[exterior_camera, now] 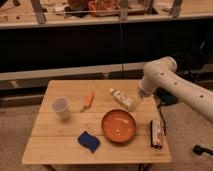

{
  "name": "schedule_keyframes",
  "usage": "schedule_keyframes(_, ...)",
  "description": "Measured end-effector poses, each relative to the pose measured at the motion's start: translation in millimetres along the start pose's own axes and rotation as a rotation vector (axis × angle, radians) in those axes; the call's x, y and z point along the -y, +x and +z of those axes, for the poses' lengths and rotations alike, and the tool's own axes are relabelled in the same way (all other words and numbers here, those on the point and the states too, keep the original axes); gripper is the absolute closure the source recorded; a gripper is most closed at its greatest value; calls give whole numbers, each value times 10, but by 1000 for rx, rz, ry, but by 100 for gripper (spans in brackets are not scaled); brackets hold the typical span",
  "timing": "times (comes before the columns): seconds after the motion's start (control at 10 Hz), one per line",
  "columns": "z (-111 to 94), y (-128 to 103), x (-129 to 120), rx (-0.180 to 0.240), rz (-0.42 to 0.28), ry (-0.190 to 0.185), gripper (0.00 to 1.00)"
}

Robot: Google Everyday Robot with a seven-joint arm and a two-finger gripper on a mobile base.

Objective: Move the arm in a circular motion

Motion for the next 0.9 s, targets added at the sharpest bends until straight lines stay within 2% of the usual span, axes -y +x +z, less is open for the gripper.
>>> schedule_keyframes(0.1, -53, -29, -241, -13, 0, -8, 20)
schedule_keyframes(0.4, -226, -368, -1142, -44, 3, -41, 20)
schedule_keyframes(0.5, -276, -521, -1357, -32, -15, -48, 20)
schedule_keyframes(0.6, -319, -685, -1535, 1, -44, -50, 20)
schedule_keyframes(0.8, -295, -908, -1614, 44, -63, -35, 20)
schedule_keyframes(0.9, -255, -1023, -1566, 60, -65, -27, 20)
